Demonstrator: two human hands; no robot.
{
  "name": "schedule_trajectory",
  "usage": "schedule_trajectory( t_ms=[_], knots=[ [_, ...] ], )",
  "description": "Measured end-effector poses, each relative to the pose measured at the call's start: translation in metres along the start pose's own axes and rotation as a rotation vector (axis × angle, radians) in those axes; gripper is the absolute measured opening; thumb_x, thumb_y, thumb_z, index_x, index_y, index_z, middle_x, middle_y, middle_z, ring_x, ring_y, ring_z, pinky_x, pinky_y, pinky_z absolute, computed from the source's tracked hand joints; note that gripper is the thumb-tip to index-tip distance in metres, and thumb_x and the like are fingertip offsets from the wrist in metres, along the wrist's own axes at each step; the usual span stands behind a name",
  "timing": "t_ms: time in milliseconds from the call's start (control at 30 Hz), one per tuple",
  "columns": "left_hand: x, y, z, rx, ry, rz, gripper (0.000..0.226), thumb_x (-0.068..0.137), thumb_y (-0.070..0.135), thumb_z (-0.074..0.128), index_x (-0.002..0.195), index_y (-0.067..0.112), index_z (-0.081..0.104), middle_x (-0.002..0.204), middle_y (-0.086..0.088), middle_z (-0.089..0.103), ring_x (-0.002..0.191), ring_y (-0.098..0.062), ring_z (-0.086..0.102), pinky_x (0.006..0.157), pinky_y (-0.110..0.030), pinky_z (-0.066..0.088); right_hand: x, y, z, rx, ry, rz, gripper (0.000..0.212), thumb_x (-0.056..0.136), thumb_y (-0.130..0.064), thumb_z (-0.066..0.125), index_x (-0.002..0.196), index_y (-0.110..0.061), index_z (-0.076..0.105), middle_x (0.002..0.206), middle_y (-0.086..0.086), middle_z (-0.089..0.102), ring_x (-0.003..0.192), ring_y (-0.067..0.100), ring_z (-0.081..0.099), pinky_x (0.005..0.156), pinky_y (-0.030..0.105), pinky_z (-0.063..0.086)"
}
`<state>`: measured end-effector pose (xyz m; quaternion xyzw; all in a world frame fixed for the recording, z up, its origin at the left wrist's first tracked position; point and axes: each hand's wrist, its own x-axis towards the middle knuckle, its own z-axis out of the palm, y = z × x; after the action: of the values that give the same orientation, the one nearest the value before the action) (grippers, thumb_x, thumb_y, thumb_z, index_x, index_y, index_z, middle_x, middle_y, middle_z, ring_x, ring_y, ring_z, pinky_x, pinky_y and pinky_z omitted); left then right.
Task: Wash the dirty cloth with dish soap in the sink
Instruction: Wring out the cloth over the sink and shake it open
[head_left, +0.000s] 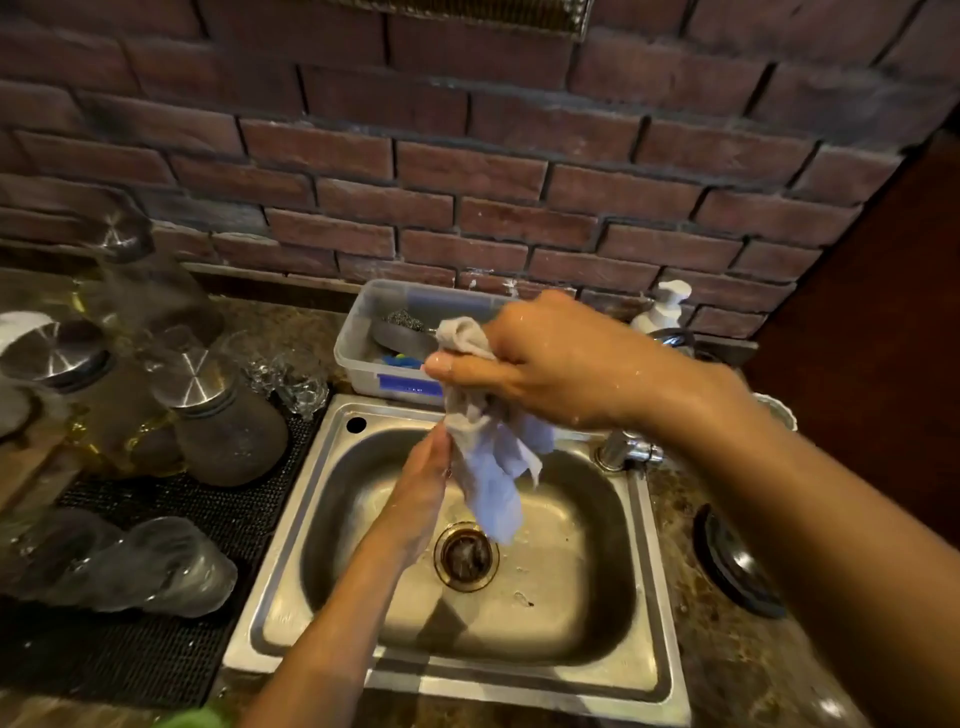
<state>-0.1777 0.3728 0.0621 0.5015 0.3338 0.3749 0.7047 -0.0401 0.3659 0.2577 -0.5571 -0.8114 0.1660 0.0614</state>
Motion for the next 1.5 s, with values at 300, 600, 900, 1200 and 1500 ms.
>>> schedule_trajectory(
  t_ms=[300, 600, 900, 1200, 1500],
  knots=[
    [-0.022, 0.033, 0.012, 0.092, -0.1, -0.107, 0.07, 0.048, 0.048, 0.087, 0.102, 0.009, 0.068, 0.071, 0.006, 0.074, 0.065, -0.008, 0.069, 0.064, -0.029, 0.056, 0.01, 0.019, -0.069, -0.127, 0.266, 0.028, 0.066, 0.077, -0.066, 0.072, 0.067, -0.001, 0.07, 0.061, 0.017, 0.06, 0.058, 0.033, 0.05, 0.046, 0.022, 0.032],
    [-0.053, 0.014, 0.012, -0.245, 0.017, -0.431, 0.045, 0.08, 0.041, 0.079, 0.108, 0.008, 0.068, 0.061, -0.009, 0.053, 0.05, -0.02, 0.053, 0.051, -0.03, 0.047, 0.034, 0.059, -0.057, -0.113, 0.35, 0.196, 0.046, 0.094, -0.044, 0.068, 0.063, -0.01, 0.063, 0.055, 0.004, 0.047, 0.049, 0.013, 0.038, 0.048, 0.03, 0.03],
    [-0.04, 0.04, 0.01, -0.471, 0.123, -0.634, 0.047, 0.084, 0.046, 0.077, 0.11, 0.007, 0.077, 0.099, -0.017, 0.076, 0.092, -0.03, 0.073, 0.083, -0.043, 0.057, -0.064, -0.018, 0.099, 0.208, -0.128, -0.063, 0.02, 0.1, -0.037, 0.055, 0.101, -0.023, 0.069, 0.089, -0.002, 0.069, 0.079, 0.012, 0.062, 0.076, 0.035, 0.055],
    [-0.03, 0.077, 0.012, 0.685, -0.539, -0.494, 0.049, 0.083, 0.038, 0.079, 0.127, 0.021, 0.066, 0.122, 0.0, 0.073, 0.117, -0.022, 0.067, 0.107, -0.044, 0.049, -0.087, 0.05, 0.116, 0.053, -0.002, -0.101, 0.136, 0.068, -0.068, 0.077, 0.154, -0.044, -0.026, 0.172, -0.001, -0.016, 0.157, 0.018, -0.019, 0.126, 0.039, -0.008],
    [-0.013, 0.092, 0.032, 0.629, 0.064, -0.3, 0.054, 0.063, 0.058, 0.086, 0.105, 0.027, 0.069, 0.111, -0.004, 0.074, 0.1, -0.024, 0.072, 0.091, -0.044, 0.058, -0.084, 0.056, 0.14, 0.892, 0.18, 0.476, 0.02, 0.077, -0.031, 0.066, 0.094, -0.025, 0.074, 0.088, -0.003, 0.078, 0.083, 0.016, 0.073, 0.084, 0.052, 0.06]
  ],
)
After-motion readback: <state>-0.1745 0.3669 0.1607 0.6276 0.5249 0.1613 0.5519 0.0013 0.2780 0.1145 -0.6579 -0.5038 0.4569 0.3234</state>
